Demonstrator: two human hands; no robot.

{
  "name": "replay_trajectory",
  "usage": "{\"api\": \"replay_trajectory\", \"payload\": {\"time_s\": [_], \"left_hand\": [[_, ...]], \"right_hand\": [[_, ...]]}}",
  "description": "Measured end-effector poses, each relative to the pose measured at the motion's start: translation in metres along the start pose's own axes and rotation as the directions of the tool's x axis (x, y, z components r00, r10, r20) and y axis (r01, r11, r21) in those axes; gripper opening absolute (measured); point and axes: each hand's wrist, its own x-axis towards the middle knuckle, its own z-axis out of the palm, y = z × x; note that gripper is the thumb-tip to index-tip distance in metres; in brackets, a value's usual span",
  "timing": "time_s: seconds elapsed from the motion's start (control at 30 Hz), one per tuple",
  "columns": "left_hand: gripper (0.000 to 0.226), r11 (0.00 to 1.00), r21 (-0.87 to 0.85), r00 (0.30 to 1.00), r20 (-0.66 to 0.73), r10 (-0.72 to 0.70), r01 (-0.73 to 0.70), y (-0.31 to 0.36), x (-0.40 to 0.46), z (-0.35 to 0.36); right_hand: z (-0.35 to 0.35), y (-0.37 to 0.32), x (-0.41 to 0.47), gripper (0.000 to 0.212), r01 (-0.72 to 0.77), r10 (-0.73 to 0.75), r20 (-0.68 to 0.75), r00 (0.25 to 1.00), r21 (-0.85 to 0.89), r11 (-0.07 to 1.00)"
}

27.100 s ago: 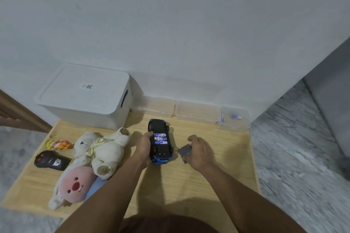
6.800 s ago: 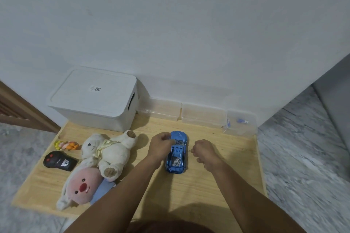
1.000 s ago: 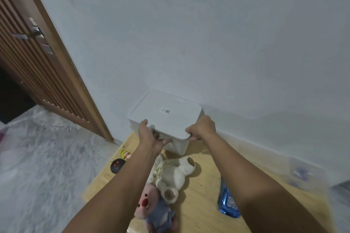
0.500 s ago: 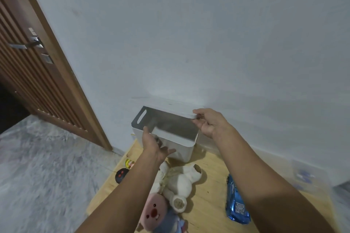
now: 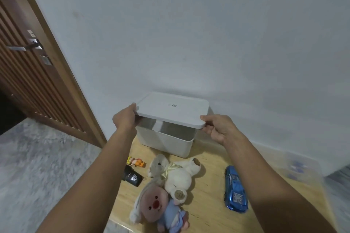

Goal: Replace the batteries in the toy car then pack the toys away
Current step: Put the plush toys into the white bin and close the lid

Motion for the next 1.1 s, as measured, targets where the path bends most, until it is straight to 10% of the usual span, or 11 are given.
{"api": "replay_trajectory", "payload": {"time_s": [0.27, 0.77, 1.1], "left_hand": [[0.054, 0.935, 0.353, 0.991, 0.136, -0.005, -0.044, -0.023, -0.023, 0.012], [0.038, 0.771, 0.554, 0.867, 0.498, -0.005, -0.314, -0.157, -0.182, 0.062], [0.031, 0.500, 0.732, 0.819, 0.569, -0.075, -0.463, -0.282, -0.254, 0.046]], "right_hand": [[-0.076, -0.001, -0.033, 0.021, 0.001, 0.002, 0.018, 1.000, -0.153, 0.988], [-0.283, 0.039, -0.113, 0.012, 0.030, -0.384, -0.337, 0.860, -0.717, 0.696], [-0.404, 0.112, -0.167, 0.019, -0.284, -0.212, -0.542, 0.813, -0.688, 0.668]]}}
